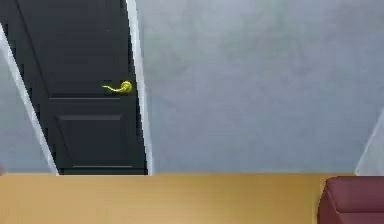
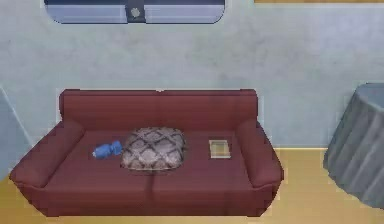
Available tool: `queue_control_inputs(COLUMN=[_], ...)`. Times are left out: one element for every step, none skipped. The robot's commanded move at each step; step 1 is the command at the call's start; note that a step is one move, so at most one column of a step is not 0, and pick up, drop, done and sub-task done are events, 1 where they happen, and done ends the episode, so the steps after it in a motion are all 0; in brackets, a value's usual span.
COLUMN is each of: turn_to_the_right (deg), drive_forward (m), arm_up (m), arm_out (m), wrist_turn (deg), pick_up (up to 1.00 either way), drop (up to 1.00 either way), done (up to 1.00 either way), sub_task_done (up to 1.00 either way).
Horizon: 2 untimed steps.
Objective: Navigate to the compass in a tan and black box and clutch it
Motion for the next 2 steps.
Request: queue_control_inputs(turn_to_the_right=[-45.0, -45.0], drive_forward=[0.00, 0.00], arm_up=[0.00, 0.00], arm_out=[0.00, 0.00], wrist_turn=[0.0, 0.0], pick_up=[0.00, 0.00], drop=[0.00, 0.00], done=[0.00, 0.00], sub_task_done=[0.00, 0.00])
